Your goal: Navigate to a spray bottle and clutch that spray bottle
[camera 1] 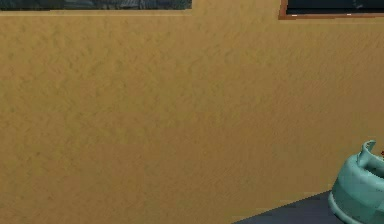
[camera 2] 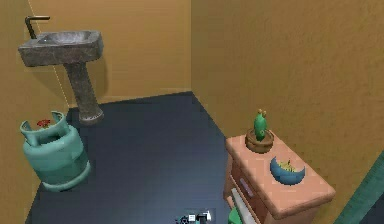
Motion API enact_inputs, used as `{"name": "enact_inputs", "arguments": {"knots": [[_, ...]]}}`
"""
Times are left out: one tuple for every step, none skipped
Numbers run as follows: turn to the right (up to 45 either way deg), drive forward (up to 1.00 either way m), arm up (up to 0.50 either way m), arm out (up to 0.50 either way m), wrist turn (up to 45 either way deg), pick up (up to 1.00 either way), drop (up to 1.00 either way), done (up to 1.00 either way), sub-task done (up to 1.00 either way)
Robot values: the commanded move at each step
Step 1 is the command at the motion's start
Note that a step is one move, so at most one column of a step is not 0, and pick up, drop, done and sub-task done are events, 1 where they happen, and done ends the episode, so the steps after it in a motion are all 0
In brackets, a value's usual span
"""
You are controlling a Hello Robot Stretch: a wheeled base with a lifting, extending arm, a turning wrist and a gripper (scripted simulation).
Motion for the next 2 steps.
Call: {"name": "enact_inputs", "arguments": {"knots": [[0.0, 0.00, 0.00, 0.00, 45.0, 0.00, 0.00, 0.00, 0.00], [0.0, 0.00, 0.00, 0.00, 45.0, 0.00, 0.00, 0.00, 0.00]]}}
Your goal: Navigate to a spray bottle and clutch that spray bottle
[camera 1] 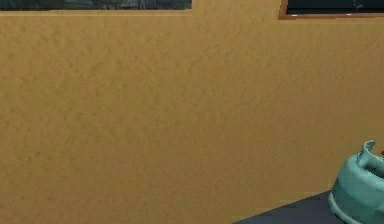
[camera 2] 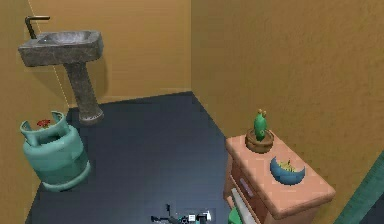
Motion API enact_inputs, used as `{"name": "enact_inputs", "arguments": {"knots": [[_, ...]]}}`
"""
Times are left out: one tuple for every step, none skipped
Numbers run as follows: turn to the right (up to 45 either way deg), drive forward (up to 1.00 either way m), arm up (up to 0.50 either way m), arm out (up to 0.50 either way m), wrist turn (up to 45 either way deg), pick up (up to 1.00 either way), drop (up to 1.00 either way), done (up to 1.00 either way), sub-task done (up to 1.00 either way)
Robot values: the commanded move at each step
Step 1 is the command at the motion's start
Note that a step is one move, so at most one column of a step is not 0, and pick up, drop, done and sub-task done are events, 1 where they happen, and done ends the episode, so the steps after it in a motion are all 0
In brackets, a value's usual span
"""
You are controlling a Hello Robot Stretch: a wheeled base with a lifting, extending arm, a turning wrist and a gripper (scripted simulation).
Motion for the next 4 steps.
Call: {"name": "enact_inputs", "arguments": {"knots": [[0.0, 0.00, 0.00, 0.00, 30.0, 0.00, 0.00, 0.00, 0.00], [0.0, 0.00, -0.30, 0.00, 0.0, 0.00, 0.00, 0.00, 0.00], [0.0, 0.00, 0.00, 0.00, 0.0, 1.00, 0.00, 0.00, 0.00], [0.0, 0.00, 0.10, 0.00, 0.0, 0.00, 0.00, 0.00, 0.00]]}}
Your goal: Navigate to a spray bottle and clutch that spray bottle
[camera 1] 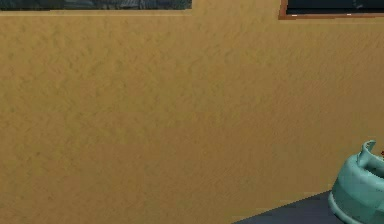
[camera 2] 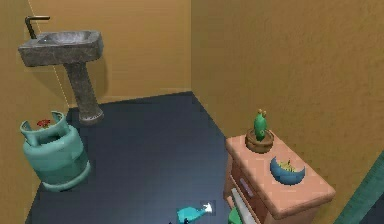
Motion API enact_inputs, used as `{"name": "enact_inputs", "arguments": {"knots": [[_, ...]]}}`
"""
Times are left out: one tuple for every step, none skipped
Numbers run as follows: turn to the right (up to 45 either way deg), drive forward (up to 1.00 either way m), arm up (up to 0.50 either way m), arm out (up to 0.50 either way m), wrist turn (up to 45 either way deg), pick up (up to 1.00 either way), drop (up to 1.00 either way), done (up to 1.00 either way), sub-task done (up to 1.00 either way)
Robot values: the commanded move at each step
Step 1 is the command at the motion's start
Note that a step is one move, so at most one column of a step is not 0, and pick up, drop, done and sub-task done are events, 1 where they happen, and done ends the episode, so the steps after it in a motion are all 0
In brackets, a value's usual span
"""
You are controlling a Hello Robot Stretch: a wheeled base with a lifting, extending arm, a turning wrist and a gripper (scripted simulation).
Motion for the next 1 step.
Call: {"name": "enact_inputs", "arguments": {"knots": [[0.0, 0.00, 0.00, 0.00, 0.0, 0.00, 0.00, 1.00, 0.00]]}}
